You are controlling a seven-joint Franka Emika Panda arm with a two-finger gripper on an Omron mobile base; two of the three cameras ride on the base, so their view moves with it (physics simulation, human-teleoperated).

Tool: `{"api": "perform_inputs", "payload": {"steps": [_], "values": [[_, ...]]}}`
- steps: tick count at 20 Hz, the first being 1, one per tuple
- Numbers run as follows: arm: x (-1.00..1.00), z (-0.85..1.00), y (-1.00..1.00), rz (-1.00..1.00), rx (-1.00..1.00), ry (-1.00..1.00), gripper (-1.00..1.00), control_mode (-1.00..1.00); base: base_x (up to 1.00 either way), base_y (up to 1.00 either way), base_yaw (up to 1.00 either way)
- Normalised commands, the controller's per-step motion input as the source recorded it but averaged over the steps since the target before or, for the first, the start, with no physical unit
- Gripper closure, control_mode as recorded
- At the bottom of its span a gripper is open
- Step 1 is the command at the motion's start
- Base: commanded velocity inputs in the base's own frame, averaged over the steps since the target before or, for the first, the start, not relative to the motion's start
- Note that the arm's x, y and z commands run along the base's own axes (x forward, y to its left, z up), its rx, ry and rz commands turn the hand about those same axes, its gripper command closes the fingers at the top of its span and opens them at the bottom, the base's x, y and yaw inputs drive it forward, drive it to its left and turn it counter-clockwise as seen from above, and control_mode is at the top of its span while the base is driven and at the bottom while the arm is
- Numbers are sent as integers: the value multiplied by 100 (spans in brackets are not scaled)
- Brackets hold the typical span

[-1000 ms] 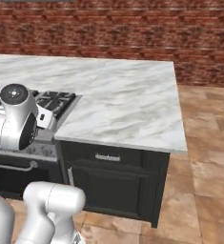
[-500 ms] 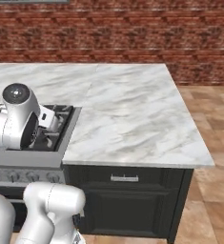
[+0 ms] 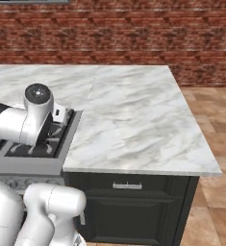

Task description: Collect the paprika, mayonnaise, and shaker from the cabinet and place them next to the stove.

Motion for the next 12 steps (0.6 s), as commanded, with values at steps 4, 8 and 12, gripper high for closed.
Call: {"api": "perform_inputs", "payload": {"steps": [4,8,12], "values": [[39,-15,-38,39,0,1,100,-100,0,0,0],[49,-12,-9,38,-2,3,100,-100,0,0,0],[58,-14,0,32,-5,5,100,-100,0,0,0]]}}
